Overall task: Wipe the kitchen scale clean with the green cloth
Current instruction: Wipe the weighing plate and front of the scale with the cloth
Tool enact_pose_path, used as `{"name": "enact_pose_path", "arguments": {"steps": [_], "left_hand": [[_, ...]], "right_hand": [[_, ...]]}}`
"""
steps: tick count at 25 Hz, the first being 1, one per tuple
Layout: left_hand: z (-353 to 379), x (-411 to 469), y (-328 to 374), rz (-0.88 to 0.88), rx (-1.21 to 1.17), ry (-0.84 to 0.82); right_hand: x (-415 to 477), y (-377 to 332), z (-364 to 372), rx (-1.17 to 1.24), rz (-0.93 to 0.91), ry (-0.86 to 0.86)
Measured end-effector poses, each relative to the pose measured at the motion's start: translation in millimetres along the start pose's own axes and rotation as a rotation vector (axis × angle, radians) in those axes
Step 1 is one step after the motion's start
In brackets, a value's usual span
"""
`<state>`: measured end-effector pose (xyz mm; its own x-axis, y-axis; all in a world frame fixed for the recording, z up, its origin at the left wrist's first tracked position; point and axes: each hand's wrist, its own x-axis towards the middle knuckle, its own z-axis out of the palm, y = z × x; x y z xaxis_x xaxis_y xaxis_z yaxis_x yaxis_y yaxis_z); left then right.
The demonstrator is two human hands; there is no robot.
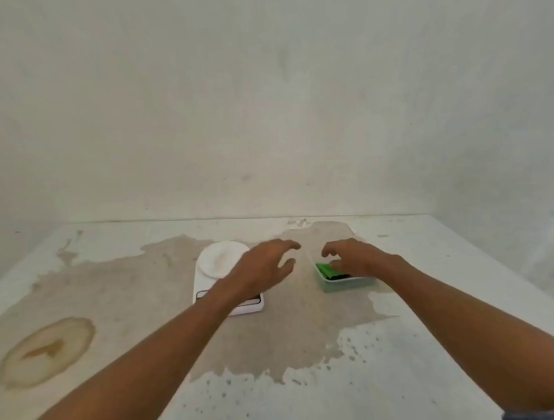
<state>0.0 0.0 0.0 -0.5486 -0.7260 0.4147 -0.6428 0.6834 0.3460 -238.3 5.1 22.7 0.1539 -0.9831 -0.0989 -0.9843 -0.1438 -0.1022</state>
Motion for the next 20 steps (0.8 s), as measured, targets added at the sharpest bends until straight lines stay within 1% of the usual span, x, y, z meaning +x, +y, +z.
{"name": "enact_pose_path", "arguments": {"steps": [2, 4, 5, 7, 10, 13, 15, 18, 20], "left_hand": [[23, 1, 18, 0.052, -0.060, -0.016], [51, -1, 38, 0.084, -0.067, -0.094], [63, 1, 40, 0.086, -0.063, -0.097], [78, 3, 39, 0.054, -0.068, -0.035], [86, 6, 39, 0.030, -0.070, 0.055], [86, 9, 35, 0.044, -0.081, 0.109], [86, 8, 32, 0.038, -0.081, 0.098], [83, 11, 26, -0.003, -0.108, 0.085], [74, 11, 23, 0.000, -0.178, 0.039]], "right_hand": [[-5, 8, 7, 0.027, 0.018, -0.007], [-7, 16, 17, 0.094, 0.005, 0.005], [-5, 20, 18, 0.122, -0.003, 0.014], [1, 26, 18, 0.118, -0.031, 0.010], [16, 35, 21, 0.078, -0.057, -0.025], [30, 40, 25, 0.017, -0.078, 0.006], [37, 41, 31, -0.001, -0.107, 0.075], [41, 40, 39, 0.098, -0.158, 0.111], [41, 38, 37, 0.151, -0.175, 0.155]]}}
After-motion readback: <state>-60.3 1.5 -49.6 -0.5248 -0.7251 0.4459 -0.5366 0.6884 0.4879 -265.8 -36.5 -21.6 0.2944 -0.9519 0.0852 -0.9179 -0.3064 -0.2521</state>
